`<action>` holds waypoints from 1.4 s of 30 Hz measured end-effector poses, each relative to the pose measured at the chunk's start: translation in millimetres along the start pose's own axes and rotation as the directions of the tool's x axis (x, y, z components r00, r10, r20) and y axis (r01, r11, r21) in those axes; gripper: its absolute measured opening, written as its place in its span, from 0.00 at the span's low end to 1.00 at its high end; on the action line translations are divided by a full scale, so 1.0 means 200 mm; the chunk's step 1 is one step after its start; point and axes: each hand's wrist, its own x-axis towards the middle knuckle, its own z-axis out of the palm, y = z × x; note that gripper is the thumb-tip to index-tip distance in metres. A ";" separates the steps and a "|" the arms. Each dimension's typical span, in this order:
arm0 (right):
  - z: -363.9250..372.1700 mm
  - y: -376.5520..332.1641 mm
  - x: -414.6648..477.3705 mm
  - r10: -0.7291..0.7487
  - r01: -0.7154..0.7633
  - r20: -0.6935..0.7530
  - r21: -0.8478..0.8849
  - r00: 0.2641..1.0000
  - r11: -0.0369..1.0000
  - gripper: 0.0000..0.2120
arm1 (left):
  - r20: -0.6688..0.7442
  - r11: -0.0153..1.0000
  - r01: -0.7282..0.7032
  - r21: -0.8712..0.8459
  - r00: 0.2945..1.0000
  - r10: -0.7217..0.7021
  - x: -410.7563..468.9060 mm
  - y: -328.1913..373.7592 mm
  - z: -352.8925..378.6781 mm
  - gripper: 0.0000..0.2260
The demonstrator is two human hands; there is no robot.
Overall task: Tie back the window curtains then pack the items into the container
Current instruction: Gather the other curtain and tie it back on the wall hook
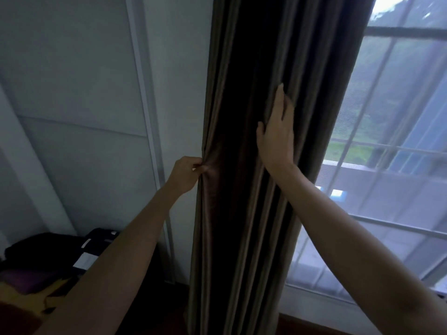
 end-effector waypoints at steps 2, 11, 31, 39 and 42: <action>0.05 0.03 -0.06 0.030 -0.031 0.067 0.003 0.997 1.000 0.38 | 0.007 1.000 0.004 0.012 1.000 -0.004 0.00 0.00 -0.01 0.10; 0.31 0.16 -0.59 0.136 -0.144 0.392 -0.010 0.910 0.990 0.34 | 0.195 0.836 0.307 -0.454 0.950 -0.243 -0.05 0.06 -0.05 0.12; 0.41 -0.03 -0.91 -0.036 0.173 0.539 -0.206 0.842 0.963 0.43 | 0.294 0.695 0.396 -0.601 0.917 -0.268 -0.09 0.09 0.00 0.06; 0.42 -0.04 -0.94 -0.050 0.225 0.533 -0.269 0.844 0.937 0.45 | 0.291 0.749 0.351 -0.561 0.932 -0.218 -0.12 0.16 0.04 0.07; 0.43 -0.01 -0.97 -0.040 0.214 0.568 -0.244 0.822 0.946 0.43 | 0.147 0.932 0.172 -0.318 0.980 -0.130 -0.13 0.18 0.09 0.07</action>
